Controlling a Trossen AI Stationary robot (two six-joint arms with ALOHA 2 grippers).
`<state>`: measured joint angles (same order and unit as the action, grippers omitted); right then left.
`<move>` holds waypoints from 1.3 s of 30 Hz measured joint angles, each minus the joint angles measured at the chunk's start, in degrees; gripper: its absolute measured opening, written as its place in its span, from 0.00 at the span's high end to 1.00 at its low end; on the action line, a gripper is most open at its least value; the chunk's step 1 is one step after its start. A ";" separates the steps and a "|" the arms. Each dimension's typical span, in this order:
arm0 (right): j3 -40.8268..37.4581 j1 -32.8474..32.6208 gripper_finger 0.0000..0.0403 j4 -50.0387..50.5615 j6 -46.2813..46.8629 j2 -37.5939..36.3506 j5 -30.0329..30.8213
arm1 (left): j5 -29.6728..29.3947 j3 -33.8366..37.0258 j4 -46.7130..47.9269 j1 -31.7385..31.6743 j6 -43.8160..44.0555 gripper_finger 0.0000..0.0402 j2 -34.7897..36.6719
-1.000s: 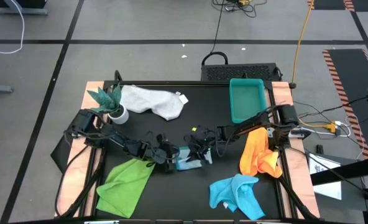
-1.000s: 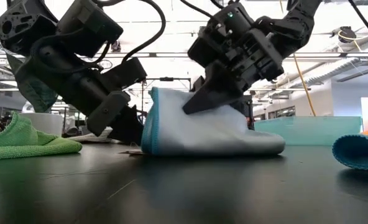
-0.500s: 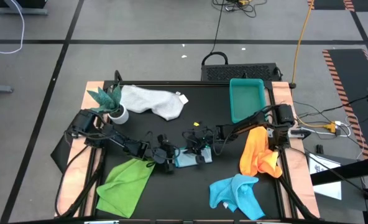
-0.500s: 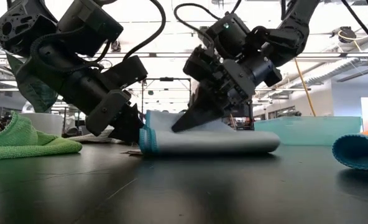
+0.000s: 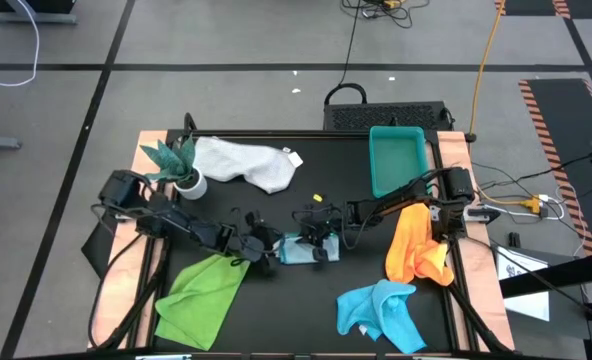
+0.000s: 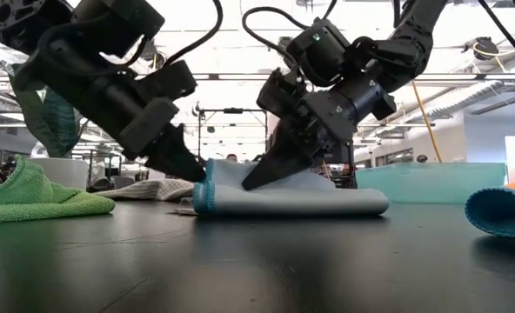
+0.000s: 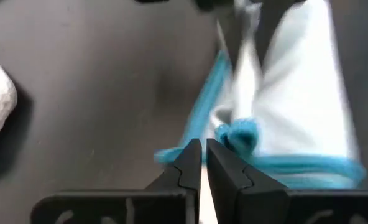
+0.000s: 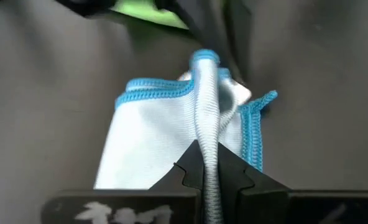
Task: Fold microfiber towels
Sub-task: Fold the light blue microfiber cloth
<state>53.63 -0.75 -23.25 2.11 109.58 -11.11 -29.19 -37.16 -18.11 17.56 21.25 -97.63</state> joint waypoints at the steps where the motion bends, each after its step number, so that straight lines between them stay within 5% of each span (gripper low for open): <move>1: 0.00 0.02 0.99 0.23 0.15 -0.02 1.22 | -0.04 -0.03 -0.12 0.12 0.15 0.94 0.10; 18: 0.00 0.89 0.71 9.72 4.13 -2.39 5.38 | 0.01 -0.03 -0.10 0.17 0.29 0.94 0.07; 22: 0.00 1.94 0.77 11.20 5.57 -2.40 5.24 | 0.03 -0.05 -0.18 0.17 0.31 0.94 0.07; 27: 0.00 1.74 0.97 11.93 5.12 -3.34 5.28 | 0.05 -0.05 -0.15 0.15 0.53 0.94 0.07; 39: 0.00 -5.34 0.99 19.43 19.47 -14.46 8.47 | 0.16 -0.10 -0.42 0.15 1.06 0.94 0.05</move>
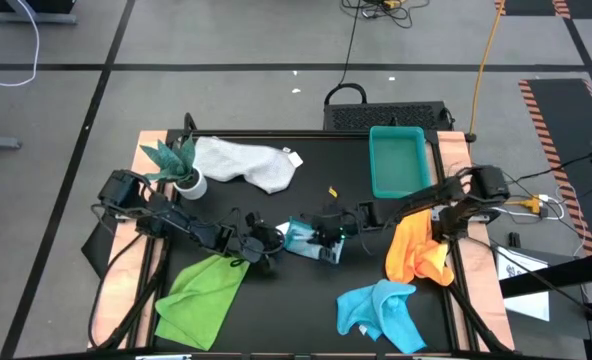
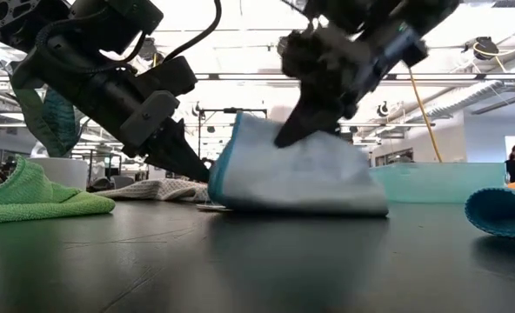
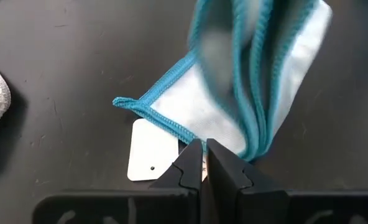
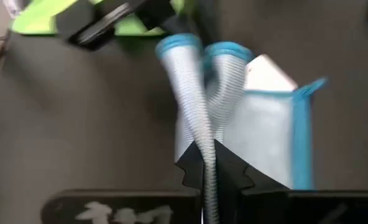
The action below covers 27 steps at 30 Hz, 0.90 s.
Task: Fold microfiber towels
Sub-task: Fold the light blue microfiber cloth
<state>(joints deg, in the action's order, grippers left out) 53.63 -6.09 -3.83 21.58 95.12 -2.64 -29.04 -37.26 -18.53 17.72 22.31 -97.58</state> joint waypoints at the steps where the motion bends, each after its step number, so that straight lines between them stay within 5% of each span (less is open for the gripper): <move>1: 0.00 -0.63 0.99 1.49 1.39 -0.72 0.50 | 0.00 0.00 -0.24 0.00 0.28 0.94 0.00; 9: 0.00 -1.14 0.99 8.98 9.22 -0.46 10.26 | 0.00 0.00 -1.52 0.00 0.30 0.94 0.00; 19: 0.00 2.76 0.97 6.48 6.13 5.02 10.40 | 0.00 0.00 -1.35 0.04 0.45 0.94 -0.02; 27: 0.00 4.66 0.85 6.97 3.93 5.57 10.46 | 0.02 0.00 -1.62 0.43 0.66 0.94 -0.02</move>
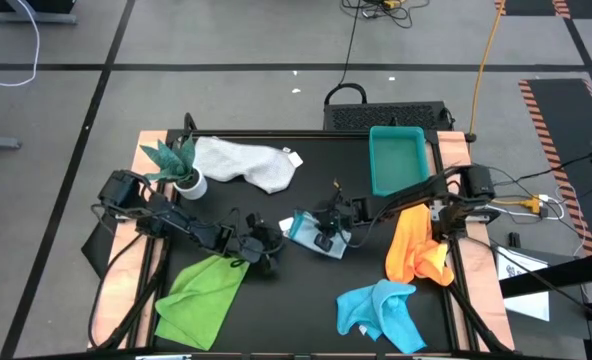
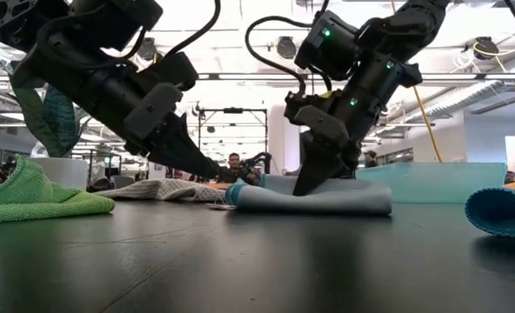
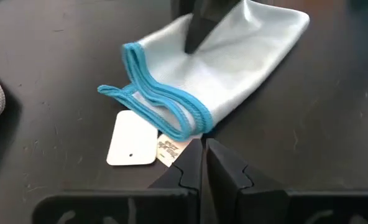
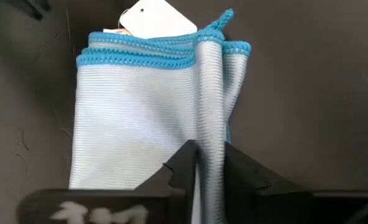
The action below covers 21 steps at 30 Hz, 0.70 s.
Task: Fold microfiber towels
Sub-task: Fold the light blue microfiber cloth, then put the light blue microfiber cloth into the green bin
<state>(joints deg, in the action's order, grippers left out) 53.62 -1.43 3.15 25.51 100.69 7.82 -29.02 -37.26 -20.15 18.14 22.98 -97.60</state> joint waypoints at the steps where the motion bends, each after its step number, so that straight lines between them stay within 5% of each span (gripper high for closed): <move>1: -0.02 0.11 0.83 0.14 -0.44 -0.48 0.04 | 0.00 0.00 -0.11 0.05 -0.02 0.94 0.00; 13: -0.94 0.32 0.56 5.21 2.18 -6.42 0.04 | 0.13 0.00 -1.61 0.70 -0.46 0.94 0.00; 21: -10.79 1.05 0.53 -10.63 3.79 -4.02 -2.84 | 0.23 0.00 -3.81 1.13 -1.90 0.94 0.00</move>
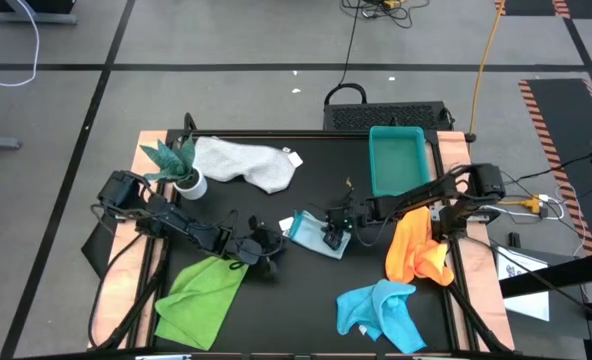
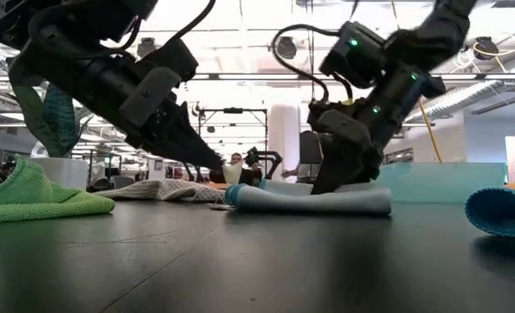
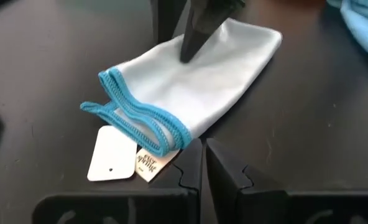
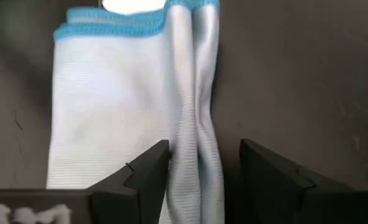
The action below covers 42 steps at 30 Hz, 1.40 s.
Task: Fold microfiber towels
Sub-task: Put the light blue microfiber cloth into the green bin
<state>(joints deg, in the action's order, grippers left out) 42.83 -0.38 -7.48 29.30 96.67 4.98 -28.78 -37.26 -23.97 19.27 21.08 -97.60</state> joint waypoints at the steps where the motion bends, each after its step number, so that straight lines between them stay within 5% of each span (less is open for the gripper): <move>1: -1.23 0.23 0.53 -3.18 0.05 0.25 -0.95 | -0.02 0.00 -0.14 0.00 -0.02 0.94 0.00; 17: -5.60 1.02 0.96 -9.05 -7.77 0.34 -4.14 | -0.02 0.00 -0.28 -0.04 -0.13 0.94 -0.02; 23: -5.75 0.58 0.97 -8.16 -14.13 -1.90 -3.65 | -0.02 0.00 -0.20 -0.04 -0.21 0.94 -0.02; 42: 5.85 0.24 0.99 40.54 -23.24 -29.03 12.82 | -0.06 0.00 -0.20 -0.07 -0.50 0.94 0.00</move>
<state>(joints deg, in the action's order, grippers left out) 48.68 -0.13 33.06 6.06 67.65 17.80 -28.84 -37.26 -24.16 19.20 20.58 -97.60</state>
